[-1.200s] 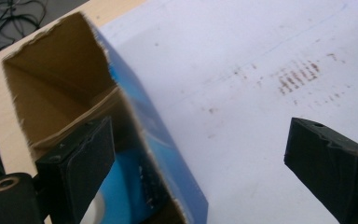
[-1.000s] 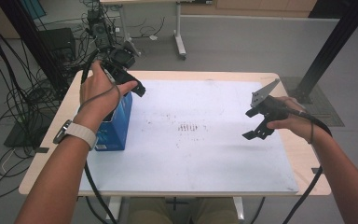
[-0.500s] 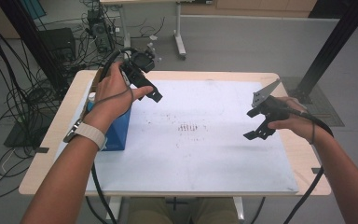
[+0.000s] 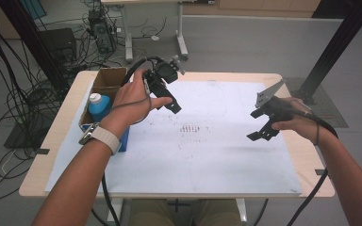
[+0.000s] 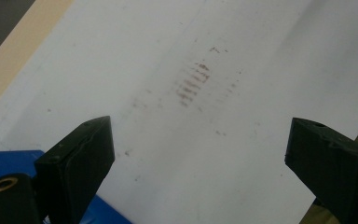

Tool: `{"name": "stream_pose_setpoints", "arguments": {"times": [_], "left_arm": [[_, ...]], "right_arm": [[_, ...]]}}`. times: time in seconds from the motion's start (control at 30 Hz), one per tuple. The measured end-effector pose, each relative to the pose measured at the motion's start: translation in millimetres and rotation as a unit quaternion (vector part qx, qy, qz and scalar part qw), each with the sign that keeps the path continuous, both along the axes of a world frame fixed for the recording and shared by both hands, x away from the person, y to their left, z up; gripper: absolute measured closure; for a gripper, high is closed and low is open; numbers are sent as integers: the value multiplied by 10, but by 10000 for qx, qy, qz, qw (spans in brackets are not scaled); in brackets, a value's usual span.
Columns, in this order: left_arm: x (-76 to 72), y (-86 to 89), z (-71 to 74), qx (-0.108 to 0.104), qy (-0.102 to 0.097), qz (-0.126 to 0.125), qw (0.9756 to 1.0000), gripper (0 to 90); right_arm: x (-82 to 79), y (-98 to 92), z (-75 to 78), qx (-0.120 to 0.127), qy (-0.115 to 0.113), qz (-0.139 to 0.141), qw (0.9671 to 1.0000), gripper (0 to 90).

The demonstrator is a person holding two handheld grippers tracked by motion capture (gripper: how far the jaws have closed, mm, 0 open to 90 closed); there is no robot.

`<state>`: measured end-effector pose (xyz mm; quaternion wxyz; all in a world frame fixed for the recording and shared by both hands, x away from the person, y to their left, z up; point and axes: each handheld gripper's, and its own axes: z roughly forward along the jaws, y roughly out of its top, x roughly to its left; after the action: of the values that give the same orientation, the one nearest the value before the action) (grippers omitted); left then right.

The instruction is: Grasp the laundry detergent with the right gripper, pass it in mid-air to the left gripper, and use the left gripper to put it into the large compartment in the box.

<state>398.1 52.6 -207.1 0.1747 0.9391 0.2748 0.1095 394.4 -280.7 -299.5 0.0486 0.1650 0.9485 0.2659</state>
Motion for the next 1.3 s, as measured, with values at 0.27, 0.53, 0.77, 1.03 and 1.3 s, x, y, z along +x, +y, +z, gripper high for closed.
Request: {"name": "stream_pose_setpoints", "arguments": {"times": [0.27,0.53,0.77,1.03,1.3], "left_arm": [[-47,-140,-89,53,81,-206,9997,87],[-128,-287,-186,152,105,-454,9988,89],[-148,-405,-274,196,185,-597,9979,89],[-144,-431,-330,199,220,-645,9975,90],[-159,-458,-344,230,206,-733,9968,90]], "right_arm": [[5,1,-2,-2,7,-3,10000,86],[7,4,-11,5,8,-9,10000,86],[9,-1,-26,30,15,-38,10000,86],[5,-14,-15,24,12,-56,10000,84],[5,-27,8,43,-24,-79,10000,84]]}}
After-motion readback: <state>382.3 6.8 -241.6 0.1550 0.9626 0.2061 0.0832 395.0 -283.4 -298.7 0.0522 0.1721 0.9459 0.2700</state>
